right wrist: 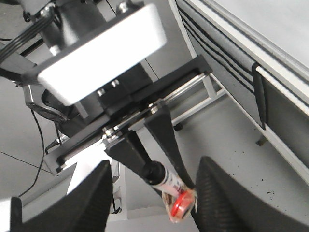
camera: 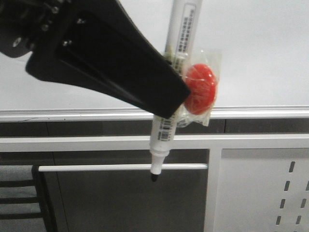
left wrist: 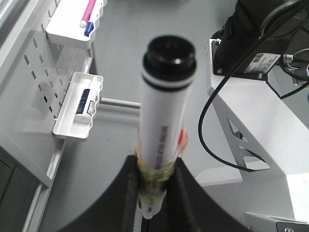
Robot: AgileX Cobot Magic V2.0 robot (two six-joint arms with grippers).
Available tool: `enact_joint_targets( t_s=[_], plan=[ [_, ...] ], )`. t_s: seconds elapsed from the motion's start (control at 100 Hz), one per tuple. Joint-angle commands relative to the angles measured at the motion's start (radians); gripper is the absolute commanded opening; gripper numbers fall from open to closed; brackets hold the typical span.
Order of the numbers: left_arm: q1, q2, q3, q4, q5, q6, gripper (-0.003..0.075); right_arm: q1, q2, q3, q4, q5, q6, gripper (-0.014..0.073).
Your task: Write number 1 on whiteboard
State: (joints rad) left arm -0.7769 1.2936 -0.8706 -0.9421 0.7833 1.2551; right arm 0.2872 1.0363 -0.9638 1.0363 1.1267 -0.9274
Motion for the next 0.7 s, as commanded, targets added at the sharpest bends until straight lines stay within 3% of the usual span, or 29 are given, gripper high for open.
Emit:
enact_joint_targets(
  t_s=[0.0,0.12,0.44,0.69],
  plan=[
    [-0.009,-0.01,-0.043,-0.035,0.013,-0.016,-0.002,0.01,0.015,-0.045,0.038,-0.017,-0.012,0.0351],
    [-0.009,-0.008,-0.047,-0.011,0.013,-0.021,-0.002,0.022,0.04,-0.074,0.005,0.006,-0.012,0.0351],
    [-0.009,-0.008,-0.067,0.204,0.013,-0.192,-0.002,0.026,0.117,-0.178,-0.101,0.073,0.087,0.0342],
    [-0.009,-0.008,-0.143,0.345,0.022,-0.302,-0.002,0.13,0.177,-0.222,-0.175,0.054,0.14,0.0342]
  ],
)
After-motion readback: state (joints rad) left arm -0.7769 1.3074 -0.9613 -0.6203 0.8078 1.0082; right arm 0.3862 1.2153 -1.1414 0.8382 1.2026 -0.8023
